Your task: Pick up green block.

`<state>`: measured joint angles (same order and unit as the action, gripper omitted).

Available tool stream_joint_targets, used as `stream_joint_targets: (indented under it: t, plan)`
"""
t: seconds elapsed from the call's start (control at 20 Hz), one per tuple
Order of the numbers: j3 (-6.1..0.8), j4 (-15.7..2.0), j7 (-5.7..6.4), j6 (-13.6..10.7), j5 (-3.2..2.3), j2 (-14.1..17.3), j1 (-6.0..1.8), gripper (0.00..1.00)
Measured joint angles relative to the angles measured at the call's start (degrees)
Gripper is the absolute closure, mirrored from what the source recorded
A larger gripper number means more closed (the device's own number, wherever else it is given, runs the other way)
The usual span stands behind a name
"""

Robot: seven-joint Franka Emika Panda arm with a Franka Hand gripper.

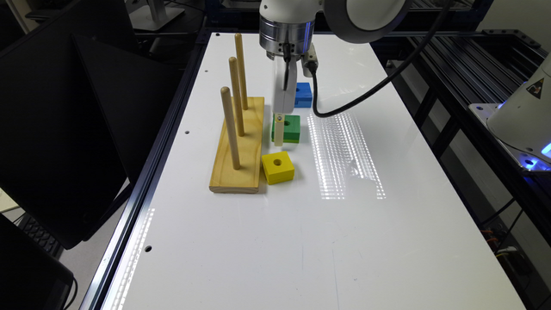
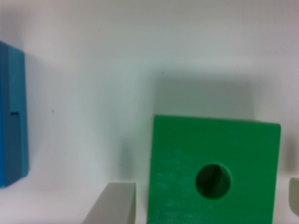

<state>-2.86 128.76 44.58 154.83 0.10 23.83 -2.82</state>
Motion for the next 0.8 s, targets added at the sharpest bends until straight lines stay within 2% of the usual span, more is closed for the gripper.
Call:
stream_joint_targets:
  t: [0.25, 0.8]
  plan:
    - [-0.02, -0.64, 0.03, 0.78, -0.04, 1.68, 0.01, 0.0]
    - [-0.02, -0.7, 0.03, 0.78, -0.04, 1.72, 0.0, 0.0]
